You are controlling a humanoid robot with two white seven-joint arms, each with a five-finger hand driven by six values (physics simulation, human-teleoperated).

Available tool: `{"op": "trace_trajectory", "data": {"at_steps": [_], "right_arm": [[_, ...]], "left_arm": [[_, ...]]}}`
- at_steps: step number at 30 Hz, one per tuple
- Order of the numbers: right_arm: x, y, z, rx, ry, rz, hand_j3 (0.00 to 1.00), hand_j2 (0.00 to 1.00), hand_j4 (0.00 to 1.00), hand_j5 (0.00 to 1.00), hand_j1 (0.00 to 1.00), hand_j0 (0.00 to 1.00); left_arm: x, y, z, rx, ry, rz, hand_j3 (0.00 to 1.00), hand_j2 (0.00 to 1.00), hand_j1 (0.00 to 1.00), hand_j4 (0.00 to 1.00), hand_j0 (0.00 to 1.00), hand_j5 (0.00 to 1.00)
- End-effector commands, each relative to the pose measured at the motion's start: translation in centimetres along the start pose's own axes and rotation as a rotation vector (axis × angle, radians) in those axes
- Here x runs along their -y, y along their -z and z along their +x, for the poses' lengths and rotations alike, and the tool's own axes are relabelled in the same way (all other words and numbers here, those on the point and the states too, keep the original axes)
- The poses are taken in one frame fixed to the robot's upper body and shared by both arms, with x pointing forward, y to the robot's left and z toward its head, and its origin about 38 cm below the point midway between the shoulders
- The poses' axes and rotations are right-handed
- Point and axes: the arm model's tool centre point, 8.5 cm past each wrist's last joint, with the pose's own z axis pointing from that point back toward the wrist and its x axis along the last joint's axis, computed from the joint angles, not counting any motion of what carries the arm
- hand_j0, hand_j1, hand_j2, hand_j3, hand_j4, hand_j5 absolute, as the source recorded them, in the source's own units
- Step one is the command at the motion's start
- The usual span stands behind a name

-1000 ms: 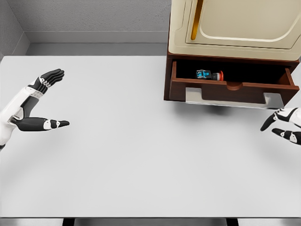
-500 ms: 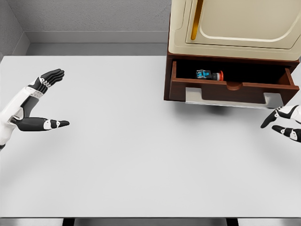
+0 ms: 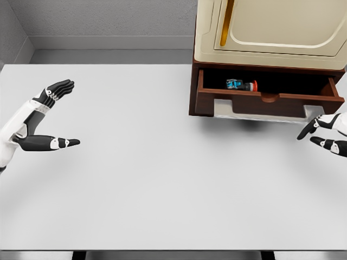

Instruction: Put the switch into the drawer with left arm, and close the drawer with right arm

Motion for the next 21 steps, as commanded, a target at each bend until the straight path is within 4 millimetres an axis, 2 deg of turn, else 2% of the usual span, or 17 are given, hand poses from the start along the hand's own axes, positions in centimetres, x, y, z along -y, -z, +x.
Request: {"op": "trace_trajectory", "data": {"at_steps": [1, 12, 21], "right_arm": [[0.2, -0.1, -0.1, -0.003, 0.001, -0.003, 0.51, 0.51, 0.51, 0.51, 0.51, 0.51], [-1.4, -0.9, -0.5, -0.036, 0.021, 0.063, 0.53, 0.53, 0.53, 0.53, 0.53, 0.53], [-1.3, -0.4, 0.0, -0.013, 0.021, 0.048, 0.51, 0.51, 0.51, 0.51, 0.51, 0.51]], "left_arm": [[0.0, 0.0, 0.1, 0.003, -0.005, 0.002, 1.0, 1.0, 1.0, 1.0, 1.0, 1.0], [-0.1, 0.0, 0.0, 0.002, -0.005, 0.003, 1.0, 1.0, 1.0, 1.0, 1.0, 1.0], [0.0, 0.0, 0.1, 0.005, -0.004, 0.002, 1.0, 1.0, 1.0, 1.0, 1.0, 1.0]]}}
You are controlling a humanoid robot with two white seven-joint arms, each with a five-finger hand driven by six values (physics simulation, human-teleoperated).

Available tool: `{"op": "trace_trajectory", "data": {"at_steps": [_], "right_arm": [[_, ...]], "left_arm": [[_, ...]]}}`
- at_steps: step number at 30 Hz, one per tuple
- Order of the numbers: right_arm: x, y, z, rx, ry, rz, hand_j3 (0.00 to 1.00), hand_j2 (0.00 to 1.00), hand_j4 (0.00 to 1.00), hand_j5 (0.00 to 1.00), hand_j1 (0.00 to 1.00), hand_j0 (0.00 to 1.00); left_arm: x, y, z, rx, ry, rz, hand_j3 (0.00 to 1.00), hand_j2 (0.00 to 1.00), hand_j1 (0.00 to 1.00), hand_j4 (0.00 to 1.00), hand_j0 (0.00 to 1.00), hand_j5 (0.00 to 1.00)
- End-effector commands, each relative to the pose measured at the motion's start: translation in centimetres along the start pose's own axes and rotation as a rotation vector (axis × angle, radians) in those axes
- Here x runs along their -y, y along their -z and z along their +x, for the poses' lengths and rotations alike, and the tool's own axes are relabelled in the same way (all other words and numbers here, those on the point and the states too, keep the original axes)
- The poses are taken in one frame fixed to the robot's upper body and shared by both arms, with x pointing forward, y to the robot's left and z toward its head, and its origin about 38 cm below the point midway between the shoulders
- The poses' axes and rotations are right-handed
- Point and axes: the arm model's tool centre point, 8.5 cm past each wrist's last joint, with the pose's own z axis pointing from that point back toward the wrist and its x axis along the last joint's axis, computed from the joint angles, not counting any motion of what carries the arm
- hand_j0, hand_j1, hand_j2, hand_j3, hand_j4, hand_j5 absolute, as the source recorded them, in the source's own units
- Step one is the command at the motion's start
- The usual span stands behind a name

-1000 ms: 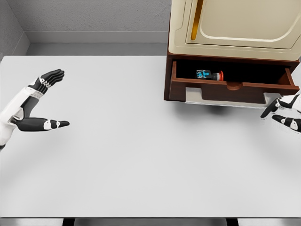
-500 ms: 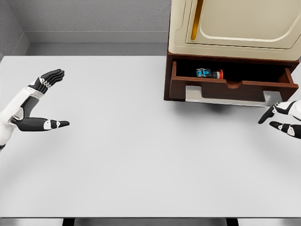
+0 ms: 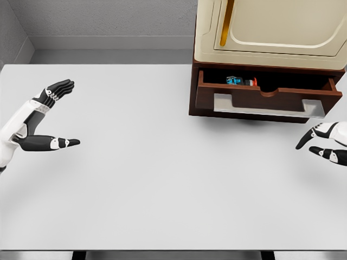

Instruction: Put the switch into the drawer with left arm, and close the drawer with right arm

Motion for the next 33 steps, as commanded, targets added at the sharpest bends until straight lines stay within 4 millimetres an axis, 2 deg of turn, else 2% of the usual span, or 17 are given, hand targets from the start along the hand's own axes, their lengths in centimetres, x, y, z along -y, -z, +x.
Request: {"op": "trace_trajectory", "data": {"at_steps": [1, 5, 10, 19, 22, 25, 29, 33], "right_arm": [[-0.2, 0.0, 0.0, 0.001, 0.01, 0.0, 0.51, 0.51, 0.51, 0.51, 0.51, 0.51], [0.3, 0.5, 0.2, 0.015, -0.011, -0.02, 0.51, 0.51, 0.51, 0.51, 0.51, 0.51], [-0.2, 2.6, 0.6, 0.07, -0.004, -0.028, 0.51, 0.51, 0.51, 0.51, 0.51, 0.51], [-0.4, 4.0, 1.0, 0.104, -0.019, -0.038, 0.51, 0.51, 0.51, 0.51, 0.51, 0.51], [-0.5, 4.4, 1.1, 0.114, -0.018, -0.036, 0.46, 0.46, 0.46, 0.46, 0.46, 0.46], [-0.6, 4.9, 1.2, 0.125, -0.02, -0.042, 0.46, 0.46, 0.46, 0.46, 0.46, 0.46], [-0.9, 6.9, 1.7, 0.17, -0.027, -0.043, 0.46, 0.46, 0.46, 0.46, 0.46, 0.46], [-1.1, 7.0, 1.4, 0.161, -0.037, -0.034, 0.46, 0.46, 0.46, 0.46, 0.46, 0.46]], "left_arm": [[0.0, 0.0, 0.1, 0.004, -0.005, 0.002, 1.0, 1.0, 1.0, 1.0, 1.0, 1.0], [-0.1, 0.0, 0.0, 0.001, -0.005, 0.002, 1.0, 1.0, 1.0, 1.0, 1.0, 1.0], [-0.1, 0.0, 0.0, 0.001, -0.006, 0.003, 1.0, 1.0, 1.0, 1.0, 1.0, 1.0], [-0.1, 0.0, 0.0, 0.001, -0.006, 0.003, 1.0, 1.0, 1.0, 1.0, 1.0, 1.0], [-0.1, 0.0, 0.0, 0.001, -0.005, 0.002, 1.0, 1.0, 1.0, 1.0, 1.0, 1.0], [-0.1, 0.0, 0.0, 0.001, -0.006, 0.003, 1.0, 1.0, 1.0, 1.0, 1.0, 1.0], [-0.1, 0.0, 0.0, 0.001, -0.006, 0.003, 1.0, 1.0, 1.0, 1.0, 1.0, 1.0], [-0.1, -0.1, 0.0, -0.001, -0.005, 0.003, 1.0, 1.0, 1.0, 1.0, 1.0, 1.0]]}}
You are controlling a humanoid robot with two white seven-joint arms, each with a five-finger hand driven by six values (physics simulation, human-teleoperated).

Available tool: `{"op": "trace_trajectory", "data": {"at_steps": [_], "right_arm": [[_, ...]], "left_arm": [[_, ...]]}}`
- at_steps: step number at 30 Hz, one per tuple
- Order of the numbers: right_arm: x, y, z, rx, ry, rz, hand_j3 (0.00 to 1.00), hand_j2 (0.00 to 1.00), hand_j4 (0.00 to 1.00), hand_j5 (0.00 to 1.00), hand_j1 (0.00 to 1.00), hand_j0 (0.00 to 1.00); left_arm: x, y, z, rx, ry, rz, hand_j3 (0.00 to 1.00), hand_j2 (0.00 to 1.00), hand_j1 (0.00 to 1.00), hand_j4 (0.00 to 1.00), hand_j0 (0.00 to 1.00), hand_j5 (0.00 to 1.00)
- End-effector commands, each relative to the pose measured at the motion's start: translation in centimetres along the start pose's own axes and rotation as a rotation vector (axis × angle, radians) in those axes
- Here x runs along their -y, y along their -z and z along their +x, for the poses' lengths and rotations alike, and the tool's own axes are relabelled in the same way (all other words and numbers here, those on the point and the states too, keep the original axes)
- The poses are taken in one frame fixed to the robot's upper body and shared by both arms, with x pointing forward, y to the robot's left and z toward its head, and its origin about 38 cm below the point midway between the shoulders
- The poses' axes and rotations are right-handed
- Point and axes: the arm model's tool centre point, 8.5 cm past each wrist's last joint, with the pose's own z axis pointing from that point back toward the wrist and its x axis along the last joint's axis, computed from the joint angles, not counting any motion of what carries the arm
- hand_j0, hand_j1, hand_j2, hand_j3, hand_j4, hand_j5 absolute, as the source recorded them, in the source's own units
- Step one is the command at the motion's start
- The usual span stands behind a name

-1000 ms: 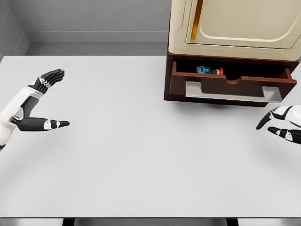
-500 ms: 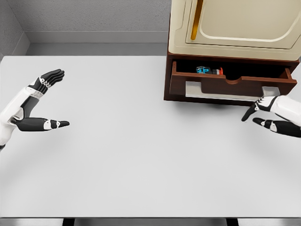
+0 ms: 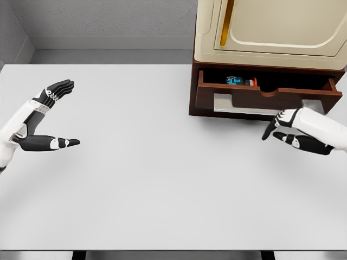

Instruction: Put the switch into the drawer with left arm, and close the drawer with right arm

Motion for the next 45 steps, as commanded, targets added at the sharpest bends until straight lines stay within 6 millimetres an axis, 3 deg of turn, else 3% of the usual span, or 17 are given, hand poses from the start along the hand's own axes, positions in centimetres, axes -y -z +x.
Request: {"op": "trace_trajectory", "data": {"at_steps": [1, 11, 26, 45], "right_arm": [[-0.5, 0.1, -0.2, -0.005, 0.007, 0.01, 0.46, 0.46, 0.46, 0.46, 0.46, 0.46], [-1.0, 0.8, -0.9, -0.013, -0.004, 0.006, 0.46, 0.46, 0.46, 0.46, 0.46, 0.46], [-0.9, 3.0, -3.9, -0.047, 0.0, -0.019, 0.47, 0.47, 0.47, 0.47, 0.47, 0.47], [0.6, 3.5, -4.6, -0.054, -0.015, -0.055, 0.47, 0.47, 0.47, 0.47, 0.47, 0.47]], "left_arm": [[0.0, 0.0, 0.0, 0.003, -0.006, 0.003, 1.0, 1.0, 1.0, 1.0, 1.0, 1.0], [0.0, 0.0, 0.0, 0.003, -0.006, 0.003, 1.0, 1.0, 1.0, 1.0, 1.0, 1.0], [-0.1, -0.1, 0.0, 0.001, -0.005, 0.004, 1.0, 1.0, 1.0, 1.0, 1.0, 1.0], [-0.1, -0.1, 0.0, 0.001, -0.005, 0.004, 1.0, 1.0, 1.0, 1.0, 1.0, 1.0]]}}
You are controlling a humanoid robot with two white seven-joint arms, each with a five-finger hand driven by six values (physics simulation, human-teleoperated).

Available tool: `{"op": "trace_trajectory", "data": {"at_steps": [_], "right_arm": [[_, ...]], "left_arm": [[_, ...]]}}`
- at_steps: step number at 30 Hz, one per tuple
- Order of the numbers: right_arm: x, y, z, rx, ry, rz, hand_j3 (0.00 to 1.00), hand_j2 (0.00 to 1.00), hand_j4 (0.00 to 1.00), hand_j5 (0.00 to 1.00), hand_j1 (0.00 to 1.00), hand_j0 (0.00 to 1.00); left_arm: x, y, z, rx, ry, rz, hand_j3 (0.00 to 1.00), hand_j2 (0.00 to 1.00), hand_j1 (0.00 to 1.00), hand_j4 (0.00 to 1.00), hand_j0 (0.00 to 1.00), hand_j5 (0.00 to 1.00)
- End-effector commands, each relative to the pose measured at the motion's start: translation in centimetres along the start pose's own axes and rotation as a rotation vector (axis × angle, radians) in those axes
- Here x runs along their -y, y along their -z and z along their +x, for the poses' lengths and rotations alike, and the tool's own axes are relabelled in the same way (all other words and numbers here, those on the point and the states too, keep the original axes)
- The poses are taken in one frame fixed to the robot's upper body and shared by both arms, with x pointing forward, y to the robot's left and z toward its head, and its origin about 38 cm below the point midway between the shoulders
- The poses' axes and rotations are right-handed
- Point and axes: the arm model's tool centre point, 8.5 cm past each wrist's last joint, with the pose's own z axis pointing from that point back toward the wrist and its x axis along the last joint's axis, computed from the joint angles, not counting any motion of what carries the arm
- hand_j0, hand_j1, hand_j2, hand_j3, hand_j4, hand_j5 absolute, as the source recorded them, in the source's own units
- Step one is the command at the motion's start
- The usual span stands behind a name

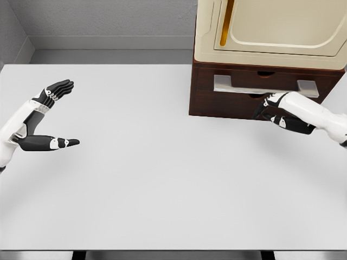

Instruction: Put the switch into the drawer with left arm, and close the drawer with right arm

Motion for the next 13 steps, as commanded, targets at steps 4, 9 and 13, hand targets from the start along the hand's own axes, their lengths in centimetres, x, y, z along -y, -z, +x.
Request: {"op": "trace_trajectory", "data": {"at_steps": [4, 9, 13], "right_arm": [[1.4, -4.1, -0.4, -0.084, -0.046, 0.081, 0.48, 0.48, 0.48, 0.48, 0.48, 0.48], [1.8, -7.3, -1.2, -0.162, -0.041, 0.145, 0.49, 0.49, 0.49, 0.49, 0.49, 0.49], [1.6, -8.5, -1.4, -0.191, -0.044, 0.188, 0.5, 0.5, 0.5, 0.5, 0.5, 0.5]], "left_arm": [[0.0, 0.0, 0.0, 0.003, -0.006, 0.002, 1.0, 1.0, 1.0, 1.0, 1.0, 1.0], [-0.1, 0.0, 0.0, 0.003, -0.005, 0.003, 1.0, 1.0, 1.0, 1.0, 1.0, 1.0], [-0.3, -0.3, -0.8, -0.022, -0.017, 0.014, 1.0, 1.0, 1.0, 1.0, 1.0, 1.0]]}}
